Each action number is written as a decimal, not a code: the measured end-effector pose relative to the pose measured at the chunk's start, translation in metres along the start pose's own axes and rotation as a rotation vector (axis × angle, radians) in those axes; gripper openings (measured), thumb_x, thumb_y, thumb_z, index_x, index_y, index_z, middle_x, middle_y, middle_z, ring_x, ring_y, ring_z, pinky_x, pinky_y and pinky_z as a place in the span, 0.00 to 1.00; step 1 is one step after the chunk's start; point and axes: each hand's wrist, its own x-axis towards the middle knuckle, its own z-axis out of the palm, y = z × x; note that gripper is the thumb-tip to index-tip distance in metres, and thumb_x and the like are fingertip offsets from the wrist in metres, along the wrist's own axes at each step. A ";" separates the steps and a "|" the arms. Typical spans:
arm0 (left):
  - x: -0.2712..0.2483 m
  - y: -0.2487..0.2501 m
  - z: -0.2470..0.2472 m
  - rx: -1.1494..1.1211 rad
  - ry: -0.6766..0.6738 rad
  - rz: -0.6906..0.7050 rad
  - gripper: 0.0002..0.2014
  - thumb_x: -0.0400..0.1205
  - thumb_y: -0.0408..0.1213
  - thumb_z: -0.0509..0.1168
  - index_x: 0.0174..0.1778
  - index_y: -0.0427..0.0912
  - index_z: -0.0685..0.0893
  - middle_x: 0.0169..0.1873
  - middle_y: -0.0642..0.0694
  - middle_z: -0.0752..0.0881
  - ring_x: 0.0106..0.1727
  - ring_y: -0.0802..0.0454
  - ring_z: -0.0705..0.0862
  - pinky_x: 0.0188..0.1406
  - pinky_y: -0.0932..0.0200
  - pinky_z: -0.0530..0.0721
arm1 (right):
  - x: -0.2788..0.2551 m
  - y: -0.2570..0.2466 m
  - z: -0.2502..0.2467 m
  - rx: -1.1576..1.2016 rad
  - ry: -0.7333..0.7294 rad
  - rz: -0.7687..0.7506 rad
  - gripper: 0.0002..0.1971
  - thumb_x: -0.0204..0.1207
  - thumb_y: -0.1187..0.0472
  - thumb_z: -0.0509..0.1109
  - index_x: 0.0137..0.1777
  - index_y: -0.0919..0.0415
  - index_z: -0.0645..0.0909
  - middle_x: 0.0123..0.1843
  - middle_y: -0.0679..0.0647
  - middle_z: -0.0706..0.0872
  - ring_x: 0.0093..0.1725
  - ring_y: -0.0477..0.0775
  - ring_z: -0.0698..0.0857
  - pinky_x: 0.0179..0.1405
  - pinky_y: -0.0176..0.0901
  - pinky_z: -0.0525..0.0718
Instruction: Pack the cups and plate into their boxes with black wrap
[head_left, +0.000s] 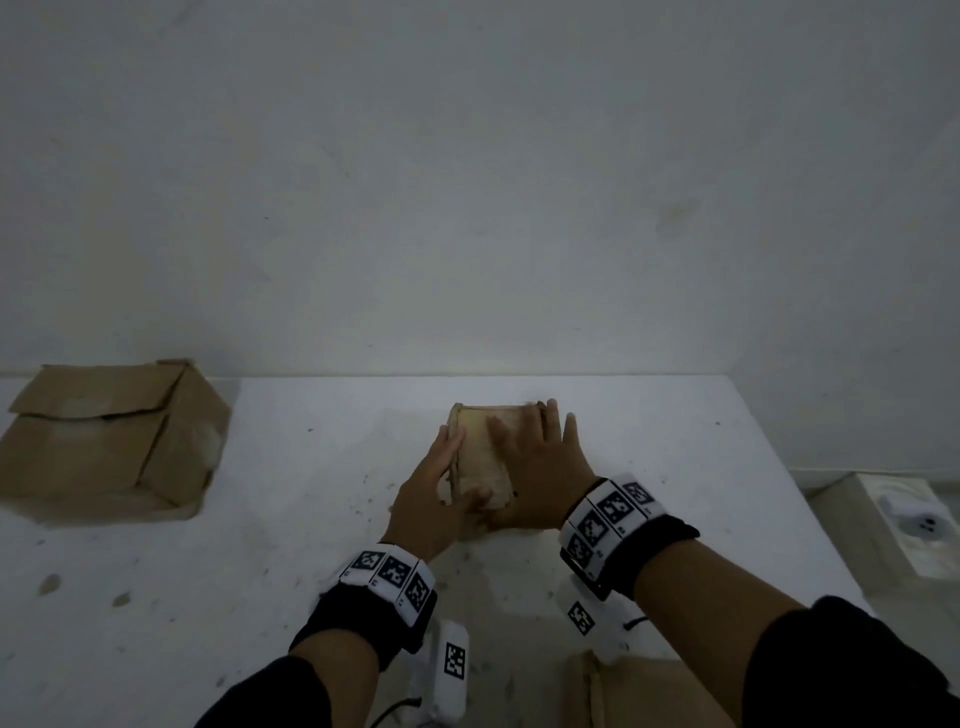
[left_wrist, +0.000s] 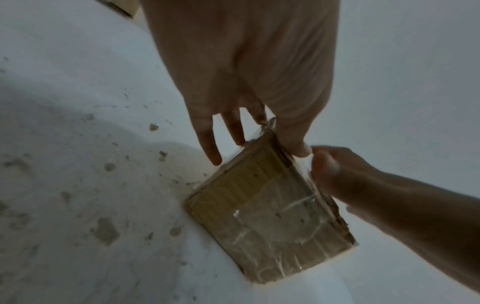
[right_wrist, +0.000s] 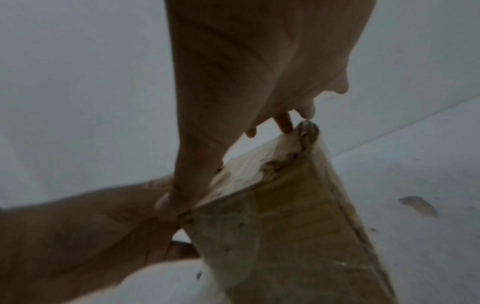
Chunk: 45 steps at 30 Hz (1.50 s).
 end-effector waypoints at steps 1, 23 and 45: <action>0.001 -0.001 0.000 0.007 0.004 -0.004 0.39 0.73 0.42 0.73 0.78 0.57 0.62 0.80 0.58 0.57 0.80 0.54 0.62 0.76 0.44 0.69 | 0.000 -0.003 0.000 -0.011 -0.001 0.015 0.61 0.58 0.18 0.58 0.82 0.52 0.36 0.81 0.72 0.42 0.79 0.79 0.41 0.75 0.74 0.47; 0.005 -0.006 -0.001 0.012 0.009 0.051 0.39 0.72 0.45 0.74 0.78 0.52 0.64 0.80 0.51 0.61 0.79 0.54 0.63 0.75 0.46 0.70 | 0.007 -0.027 -0.002 -0.033 -0.166 0.234 0.64 0.60 0.27 0.69 0.79 0.47 0.25 0.81 0.67 0.30 0.79 0.75 0.31 0.75 0.76 0.53; -0.011 0.060 -0.075 0.282 -0.028 0.198 0.43 0.63 0.67 0.68 0.74 0.62 0.63 0.80 0.51 0.59 0.81 0.54 0.57 0.75 0.58 0.60 | -0.022 0.008 -0.090 0.313 -0.196 0.141 0.44 0.65 0.37 0.75 0.78 0.46 0.60 0.80 0.56 0.56 0.79 0.61 0.60 0.73 0.61 0.69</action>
